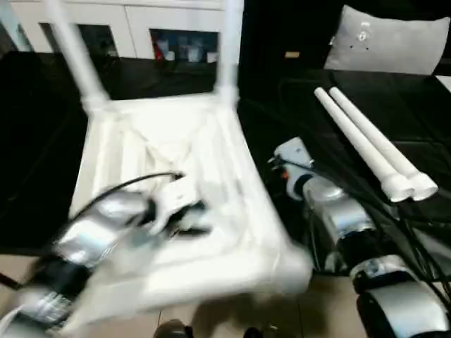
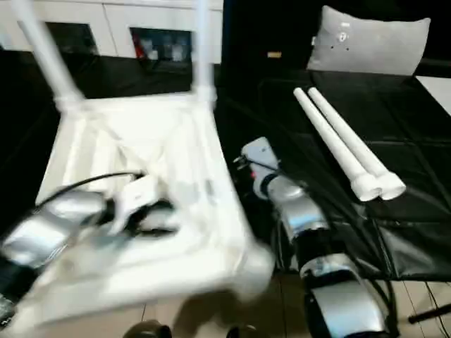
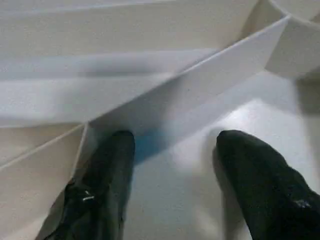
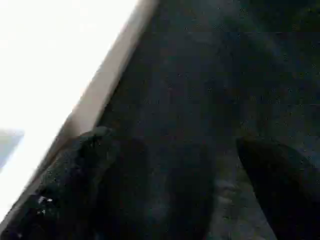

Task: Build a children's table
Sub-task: Rotate table base, then move to table

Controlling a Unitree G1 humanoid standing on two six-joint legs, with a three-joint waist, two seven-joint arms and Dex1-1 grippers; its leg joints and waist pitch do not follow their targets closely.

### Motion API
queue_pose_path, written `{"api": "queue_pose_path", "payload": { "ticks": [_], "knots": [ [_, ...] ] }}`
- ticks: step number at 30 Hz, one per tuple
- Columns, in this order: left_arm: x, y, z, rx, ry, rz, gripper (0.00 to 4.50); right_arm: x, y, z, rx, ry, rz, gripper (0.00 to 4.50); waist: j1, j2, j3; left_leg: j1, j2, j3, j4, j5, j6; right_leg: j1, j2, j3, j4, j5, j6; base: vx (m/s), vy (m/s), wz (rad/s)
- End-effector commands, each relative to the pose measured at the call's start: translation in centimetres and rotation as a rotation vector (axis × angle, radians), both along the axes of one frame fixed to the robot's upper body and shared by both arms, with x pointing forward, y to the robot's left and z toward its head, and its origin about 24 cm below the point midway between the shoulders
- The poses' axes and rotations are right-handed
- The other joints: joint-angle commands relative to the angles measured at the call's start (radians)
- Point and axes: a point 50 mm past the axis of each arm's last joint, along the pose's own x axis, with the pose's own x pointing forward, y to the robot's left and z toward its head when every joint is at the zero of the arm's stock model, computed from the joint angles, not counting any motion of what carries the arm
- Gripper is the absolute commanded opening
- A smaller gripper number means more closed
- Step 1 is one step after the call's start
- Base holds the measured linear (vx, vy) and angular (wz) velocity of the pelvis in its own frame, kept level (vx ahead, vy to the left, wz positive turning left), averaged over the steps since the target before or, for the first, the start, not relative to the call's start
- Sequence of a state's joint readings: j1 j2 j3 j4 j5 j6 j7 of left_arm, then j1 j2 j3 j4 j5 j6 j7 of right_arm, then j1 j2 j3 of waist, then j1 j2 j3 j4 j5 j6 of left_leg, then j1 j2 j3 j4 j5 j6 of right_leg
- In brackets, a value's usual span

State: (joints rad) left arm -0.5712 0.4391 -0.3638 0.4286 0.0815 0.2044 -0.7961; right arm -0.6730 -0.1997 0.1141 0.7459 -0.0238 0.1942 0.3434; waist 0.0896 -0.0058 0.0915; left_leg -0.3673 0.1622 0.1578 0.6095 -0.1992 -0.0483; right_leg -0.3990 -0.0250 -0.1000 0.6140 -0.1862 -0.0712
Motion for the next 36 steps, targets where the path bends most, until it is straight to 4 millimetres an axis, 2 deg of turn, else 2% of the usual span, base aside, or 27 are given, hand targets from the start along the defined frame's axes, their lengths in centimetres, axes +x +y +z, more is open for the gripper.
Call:
{"api": "queue_pose_path", "payload": {
  "ticks": [1, 2, 3, 4, 5, 9, 14, 16, 17, 19, 20, 21, 22, 23, 24, 25, 26, 27, 28, 29, 30, 31, 32, 33, 34, 35, 36],
  "knots": [
    [1.4, -0.5, 2.1, -0.004, -0.161, 0.037, 3.14, -0.2, 1.4, 0.2, 0.02, -0.008, 0.053, 4.5, -0.001, -0.004, -0.084, 0.004, 0.07, -0.024, -0.069, -0.068, 0.049, 0.076, -0.136, 0.08, -0.078, -0.196, -0.098, 0.0, 0.0, 0.0],
    [1.7, -0.4, 2.2, 0.006, -0.175, 0.057, 3.14, -0.1, 1.2, 0.3, 0.019, -0.012, 0.045, 4.5, -0.005, -0.001, -0.084, -0.002, 0.07, -0.027, -0.069, -0.064, 0.047, 0.081, -0.14, 0.08, -0.076, -0.204, -0.097, 0.0, 0.0, 0.0],
    [2.2, -0.3, 2.3, 0.033, -0.222, 0.085, 3.14, -0.1, 0.8, 0.6, 0.021, -0.023, 0.03, 4.5, -0.006, -0.001, -0.082, 0.0, 0.066, -0.023, -0.067, -0.069, 0.05, 0.072, -0.133, 0.077, -0.089, -0.239, -0.083, 0.0, 0.0, 0.0],
    [2.8, 0.0, 2.3, 0.059, -0.251, 0.124, 3.14, -0.1, 0.4, 0.9, 0.021, -0.035, 0.017, 4.5, -0.005, -0.003, -0.084, 0.004, 0.061, -0.019, -0.063, -0.075, 0.051, 0.073, -0.134, 0.082, -0.091, -0.258, -0.078, 0.0, 0.0, 0.0],
    [3.2, 0.3, 2.3, 0.088, -0.291, 0.149, 3.14, -0.1, 0.0, 1.3, 0.023, -0.048, 0.008, 4.5, -0.003, -0.001, -0.083, 0.003, 0.061, -0.019, -0.065, -0.063, 0.058, 0.07, -0.126, 0.08, -0.09, -0.24, -0.074, 0.0, 0.0, 0.0],
    [3.3, 0.3, 2.2, 0.057, -0.291, 0.147, 3.14, -0.1, -0.9, 2.1, 0.039, -0.08, -0.024, 4.5, -0.001, 0.001, -0.086, 0.005, 0.068, -0.02, -0.066, -0.058, 0.061, 0.068, -0.132, 0.081, -0.084, -0.203, -0.089, 0.0, 0.0, 0.0],
    [2.8, -0.3, 3.2, -0.225, -0.248, 0.187, 3.14, -1.0, -1.6, 3.5, 0.099, -0.148, -0.044, 4.5, 0.006, -0.003, -0.089, 0.002, 0.076, -0.021, -0.065, -0.022, 0.078, 0.068, -0.14, 0.081, -0.068, -0.087, -0.135, 0.0, 0.0, 0.0],
    [2.4, -0.2, 4.5, -0.455, -0.271, 0.317, 3.14, -2.3, -1.9, 4.2, 0.161, -0.165, -0.052, 4.5, 0.007, -0.007, -0.086, 0.0, 0.079, -0.02, -0.065, -0.02, 0.086, 0.07, -0.141, 0.082, -0.064, -0.067, -0.151, 0.0, 0.0, 0.0],
    [2.2, -0.1, 4.8, -0.5, -0.28, 0.358, 3.14, -2.6, -1.9, 4.3, 0.178, -0.168, -0.056, 4.5, 0.007, -0.007, -0.086, -0.001, 0.085, -0.022, -0.066, -0.018, 0.089, 0.073, -0.143, 0.081, -0.061, -0.051, -0.16, 0.0, 0.0, 0.0],
    [1.7, 0.0, 4.9, -0.571, -0.276, 0.431, 3.14, -3.3, -2.0, 4.4, 0.208, -0.161, -0.063, 4.5, 0.003, -0.011, -0.081, -0.001, 0.078, -0.019, -0.064, -0.031, 0.109, 0.067, -0.139, 0.078, -0.07, -0.088, -0.161, 0.0, 0.0, 0.0],
    [1.5, 0.0, 4.9, -0.594, -0.267, 0.454, 3.14, -3.6, -2.0, 4.3, 0.22, -0.155, -0.064, 4.5, 0.002, -0.013, -0.076, -0.002, 0.067, -0.014, -0.064, -0.051, 0.11, 0.066, -0.134, 0.076, -0.084, -0.17, -0.137, 0.0, 0.0, 0.0],
    [0.6, -0.2, 4.7, -0.622, -0.275, 0.483, 3.14, -4.3, -2.0, 4.1, 0.236, -0.145, -0.07, 4.5, -0.002, -0.022, -0.071, -0.004, 0.065, -0.012, -0.065, -0.063, 0.104, 0.067, -0.132, 0.076, -0.089, -0.217, -0.117, 0.0, 0.0, 0.0],
    [-0.3, -0.5, 4.7, -0.65, -0.291, 0.508, 3.14, -5.1, -1.9, 3.9, 0.25, -0.137, -0.067, 4.5, -0.001, -0.017, -0.065, -0.001, 0.065, -0.012, -0.068, -0.085, 0.094, 0.061, -0.13, 0.073, -0.103, -0.325, -0.074, 0.0, 0.0, 0.0],
    [-1.8, -0.7, 4.4, -0.685, -0.307, 0.575, 3.14, -6.4, -1.7, 3.4, 0.263, -0.122, -0.087, 4.5, -0.004, -0.025, -0.061, -0.001, 0.064, -0.01, -0.068, -0.097, 0.087, 0.06, -0.129, 0.075, -0.111, -0.381, -0.042, 0.0, 0.0, 0.0],
    [-2.1, -0.7, 4.4, -0.692, -0.309, 0.588, 3.14, -6.6, -1.7, 3.3, 0.265, -0.119, -0.091, 4.5, -0.007, -0.027, -0.061, -0.001, 0.072, -0.011, -0.07, -0.101, 0.076, 0.062, -0.13, 0.077, -0.107, -0.383, -0.038, 0.0, 0.0, 0.0],
    [-2.7, -0.8, 4.3, -0.699, -0.312, 0.614, 3.14, -7.1, -1.6, 3.1, 0.277, -0.113, -0.097, 4.5, -0.012, -0.025, -0.058, 0.003, 0.074, -0.012, -0.075, -0.115, 0.075, 0.05, -0.119, 0.07, -0.117, -0.406, -0.019, 0.0, 0.0, 0.0],
    [-3.1, -0.8, 4.2, -0.702, -0.31, 0.627, 3.14, -7.4, -1.6, 3.0, 0.283, -0.108, -0.103, 4.5, -0.019, -0.022, -0.059, 0.01, 0.074, -0.017, -0.076, -0.146, 0.069, 0.042, -0.097, 0.057, -0.129, -0.419, 0.015, 0.0, 0.0, 0.0],
    [-3.9, -0.7, 4.0, -0.706, -0.3, 0.653, 3.14, -7.9, -1.5, 2.8, 0.292, -0.1, -0.108, 4.5, -0.024, -0.02, -0.062, 0.02, 0.088, -0.026, -0.081, -0.161, 0.062, 0.041, -0.086, 0.048, -0.125, -0.395, 0.019, 0.0, 0.0, 0.0],
    [-4.2, -0.7, 3.9, -0.702, -0.298, 0.666, 3.14, -8.1, -1.4, 2.8, 0.29, -0.099, -0.106, 4.5, -0.033, -0.012, -0.066, 0.027, 0.116, -0.046, -0.096, -0.157, 0.072, 0.044, -0.071, 0.033, -0.117, -0.342, 0.018, 0.0, 0.0, 0.0],
    [-4.4, -0.6, 3.8, -0.699, -0.297, 0.676, 3.14, -8.3, -1.3, 2.7, 0.288, -0.098, -0.105, 4.5, -0.048, 0.005, -0.067, 0.042, 0.229, -0.112, -0.141, -0.136, 0.133, 0.04, -0.067, 0.015, -0.061, -0.243, 0.022, 0.0, 0.0, 0.0],
    [-5.1, -0.2, 3.0, -0.684, -0.277, 0.723, 3.14, -8.8, -1.1, 2.6, 0.277, -0.096, -0.105, 4.5, -0.066, 0.008, -0.062, 0.071, 0.309, -0.163, -0.169, -0.121, 0.196, -0.024, -0.069, 0.029, 0.083, -0.207, 0.016, 0.0, 0.0, 0.0],
    [-5.3, 0.1, 2.7, -0.666, -0.275, 0.738, 3.14, -8.9, -1.2, 2.5, 0.275, -0.093, -0.115, 4.5, -0.062, 0.003, -0.057, 0.07, 0.298, -0.153, -0.172, -0.112, 0.213, -0.043, -0.066, 0.038, 0.101, -0.191, -0.005, 0.008, -0.08, 0.13],
    [-5.6, 0.3, 2.4, -0.642, -0.271, 0.754, 3.14, -9.1, -1.1, 2.5, 0.281, -0.086, -0.122, 4.5, -0.082, -0.013, -0.056, 0.062, 0.255, -0.142, -0.162, -0.071, 0.289, -0.042, -0.075, 0.061, 0.096, -0.149, -0.062, 0.004, -0.123, 0.06],
    [-5.8, 0.4, 2.3, -0.63, -0.269, 0.76, 3.14, -9.2, -1.1, 2.5, 0.288, -0.084, -0.123, 4.5, -0.083, -0.016, -0.06, 0.057, 0.223, -0.132, -0.151, -0.058, 0.321, -0.034, -0.078, 0.066, 0.078, -0.128, -0.113, 0.004, -0.123, 0.06],
    [-5.8, 0.4, 2.3, -0.63, -0.269, 0.76, 3.14, -9.2, -1.1, 2.5, 0.288, -0.084, -0.123, 4.5, -0.089, -0.038, -0.074, 0.031, 0.137, -0.089, -0.108, -0.036, 0.366, 0.001, -0.085, 0.069, 0.025, 0.011, -0.307, -0.015, -0.197, -0.05],
    [-6.0, 0.5, 2.2, -0.623, -0.271, 0.769, 3.14, -9.3, -1.2, 2.6, 0.288, -0.084, -0.13, 4.5, -0.052, -0.081, -0.081, -0.047, -0.06, 0.015, 0.086, -0.137, 0.32, 0.063, -0.089, 0.099, -0.094, 0.106, -0.516, -0.044, -0.252, 0.02],
    [-6.1, 0.5, 2.2, -0.619, -0.273, 0.781, 3.14, -9.4, -1.2, 2.6, 0.295, -0.086, -0.129, 4.5, -0.041, -0.098, -0.086, -0.066, -0.077, 0.022, 0.166, -0.21, 0.271, 0.081, -0.104, 0.105, -0.105, 0.064, -0.524, -0.044, -0.252, 0.02]
  ]
}}
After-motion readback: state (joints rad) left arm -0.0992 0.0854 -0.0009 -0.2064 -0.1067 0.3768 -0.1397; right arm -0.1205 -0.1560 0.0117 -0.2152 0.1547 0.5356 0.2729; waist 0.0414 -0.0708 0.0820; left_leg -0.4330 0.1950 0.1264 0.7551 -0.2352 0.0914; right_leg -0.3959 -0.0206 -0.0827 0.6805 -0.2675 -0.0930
